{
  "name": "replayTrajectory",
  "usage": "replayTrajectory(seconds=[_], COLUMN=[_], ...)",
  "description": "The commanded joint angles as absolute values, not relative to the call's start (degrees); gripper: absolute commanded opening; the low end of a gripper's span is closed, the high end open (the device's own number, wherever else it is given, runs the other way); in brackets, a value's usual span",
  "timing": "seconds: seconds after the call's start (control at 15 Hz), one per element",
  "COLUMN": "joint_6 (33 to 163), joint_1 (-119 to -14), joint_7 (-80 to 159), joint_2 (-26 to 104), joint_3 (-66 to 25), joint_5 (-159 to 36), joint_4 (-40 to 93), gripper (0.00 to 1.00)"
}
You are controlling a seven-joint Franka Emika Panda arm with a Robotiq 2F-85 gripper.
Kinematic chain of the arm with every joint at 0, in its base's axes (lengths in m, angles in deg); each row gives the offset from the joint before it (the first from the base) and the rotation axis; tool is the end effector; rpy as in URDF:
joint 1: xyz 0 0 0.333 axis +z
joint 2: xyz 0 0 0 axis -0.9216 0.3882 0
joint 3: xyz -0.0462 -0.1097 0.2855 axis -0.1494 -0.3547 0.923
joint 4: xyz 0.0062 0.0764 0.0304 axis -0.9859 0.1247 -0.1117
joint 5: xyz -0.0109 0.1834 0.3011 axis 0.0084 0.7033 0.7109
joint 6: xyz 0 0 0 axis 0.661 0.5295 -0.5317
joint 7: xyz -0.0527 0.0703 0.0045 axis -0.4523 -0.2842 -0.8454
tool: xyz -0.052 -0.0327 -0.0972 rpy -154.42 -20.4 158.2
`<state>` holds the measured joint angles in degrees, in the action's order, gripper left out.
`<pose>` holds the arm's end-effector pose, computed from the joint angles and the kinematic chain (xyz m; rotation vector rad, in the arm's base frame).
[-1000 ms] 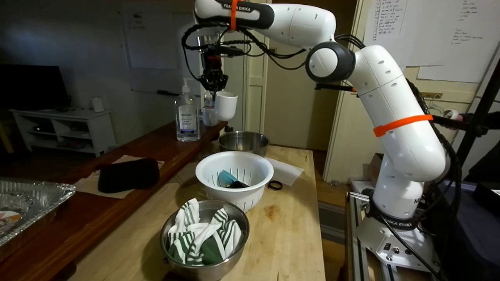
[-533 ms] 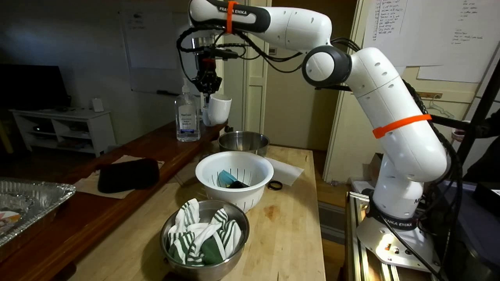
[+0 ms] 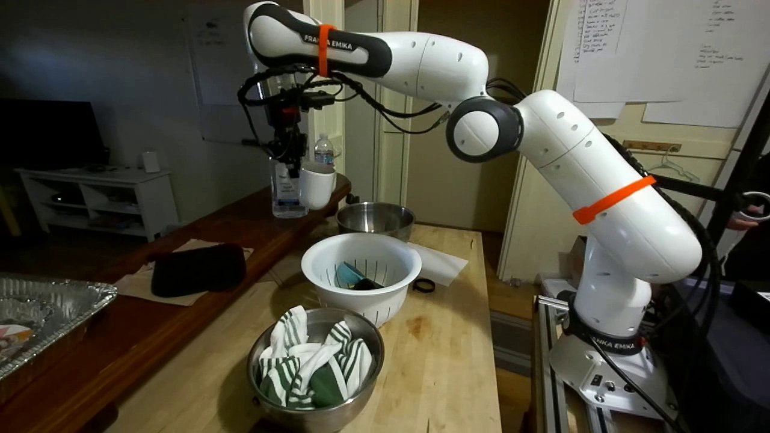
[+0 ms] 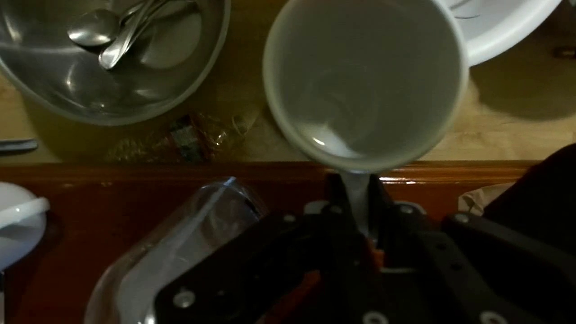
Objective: Pick up the cup and put it on top of the counter
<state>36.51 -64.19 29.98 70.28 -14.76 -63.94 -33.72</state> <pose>0.6799 0.0342 0.4967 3.0588 0.2235 -0.1901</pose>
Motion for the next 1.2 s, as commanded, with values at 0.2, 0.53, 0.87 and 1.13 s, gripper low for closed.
replayTrajectory(seconds=[0.2,0.53,0.87,1.13], joint_6=[37.6,38.0,45.7,47.2], joint_1=[-61.9,-61.9,-59.1,-57.8], joint_7=[20.3,20.2,5.8,-4.4], joint_2=[71.3,71.6,75.2,76.3], joint_3=[-14.8,-14.8,-14.3,-13.3], joint_5=[-68.4,-68.5,-70.9,-70.1], joint_4=[-35.4,-35.3,-37.6,-37.8], gripper=[0.04,0.04,0.04,0.04])
